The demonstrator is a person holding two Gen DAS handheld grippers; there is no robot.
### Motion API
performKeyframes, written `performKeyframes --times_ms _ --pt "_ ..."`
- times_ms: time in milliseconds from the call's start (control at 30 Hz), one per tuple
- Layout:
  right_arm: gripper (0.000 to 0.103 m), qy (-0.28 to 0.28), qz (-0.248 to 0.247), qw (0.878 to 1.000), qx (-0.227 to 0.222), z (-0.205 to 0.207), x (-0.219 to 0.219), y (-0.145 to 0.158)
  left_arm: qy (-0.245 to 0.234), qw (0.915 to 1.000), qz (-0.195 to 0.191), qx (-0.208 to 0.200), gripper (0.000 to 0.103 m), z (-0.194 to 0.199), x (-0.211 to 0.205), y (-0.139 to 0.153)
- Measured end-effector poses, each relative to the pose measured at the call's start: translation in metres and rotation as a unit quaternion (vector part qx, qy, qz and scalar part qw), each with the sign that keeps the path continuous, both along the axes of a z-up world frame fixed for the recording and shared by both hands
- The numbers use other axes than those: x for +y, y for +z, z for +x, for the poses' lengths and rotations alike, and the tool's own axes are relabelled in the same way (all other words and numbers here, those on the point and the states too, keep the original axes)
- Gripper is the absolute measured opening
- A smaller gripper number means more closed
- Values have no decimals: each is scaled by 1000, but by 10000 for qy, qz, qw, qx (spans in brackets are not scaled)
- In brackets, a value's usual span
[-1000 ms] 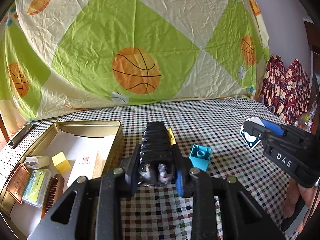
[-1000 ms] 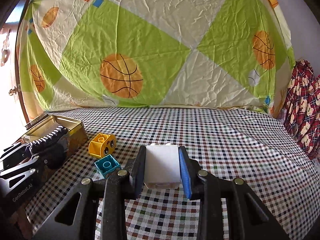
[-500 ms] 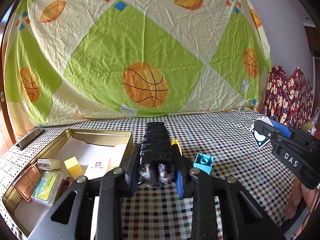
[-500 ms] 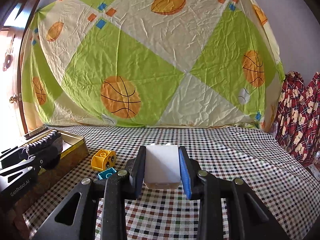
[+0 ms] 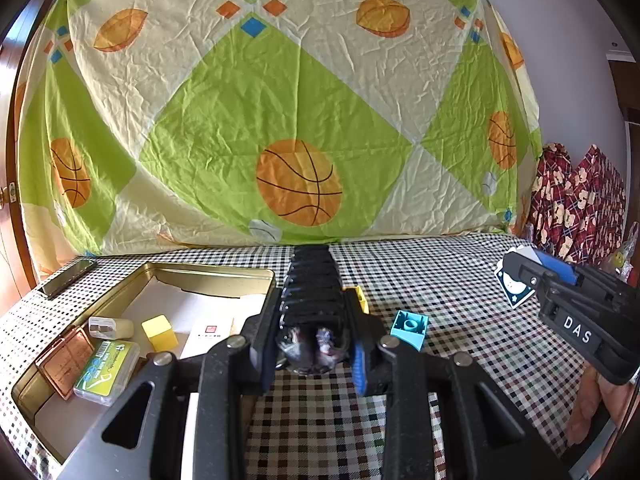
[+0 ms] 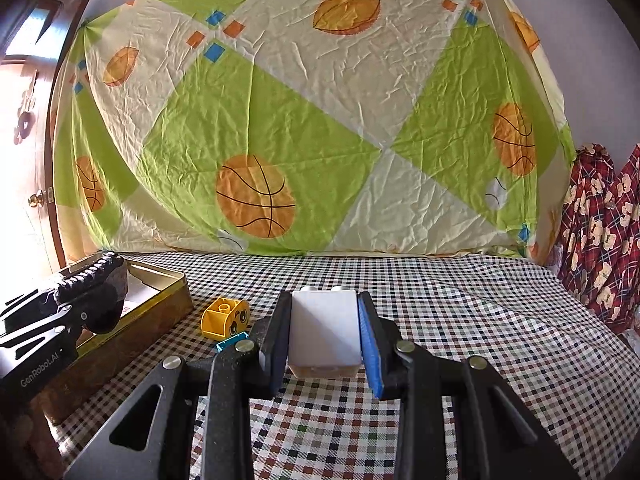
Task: Organize rigid objects
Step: 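Lift the black car with the left tool while the right tool lifts the white cube, then carry the black car and white cube toward the gold tin with both tools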
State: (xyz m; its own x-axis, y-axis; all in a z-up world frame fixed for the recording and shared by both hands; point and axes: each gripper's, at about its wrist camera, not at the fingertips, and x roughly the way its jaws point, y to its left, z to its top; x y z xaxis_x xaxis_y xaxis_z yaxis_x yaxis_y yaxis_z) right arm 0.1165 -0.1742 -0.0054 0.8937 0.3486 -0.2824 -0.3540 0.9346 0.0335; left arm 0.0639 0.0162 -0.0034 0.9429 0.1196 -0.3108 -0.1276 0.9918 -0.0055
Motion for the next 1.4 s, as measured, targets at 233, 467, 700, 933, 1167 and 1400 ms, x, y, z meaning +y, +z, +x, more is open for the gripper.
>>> performKeyframes --times_ms 233,467,700,933,1167,1400 --pt "34 195 54 9995 253 7 1 -3 -53 10000 -37 -8 28 -3 1 1" --pt "34 212 71 9992 330 -2 3 -4 -63 10000 -37 -38 28 -9 2 1" --pt "34 322 147 9992 184 -20 8 -3 -23 10000 -39 -86 28 -16 5 1" --pt "34 468 113 9988 126 -30 19 -2 -7 9999 -90 -82 28 -22 11 1" --pt "34 608 76 9981 39 -40 31 -1 22 9998 -127 -122 28 -29 14 1" --pt "34 738 58 9972 -86 -50 43 0 40 9998 -76 -193 28 -36 16 2"
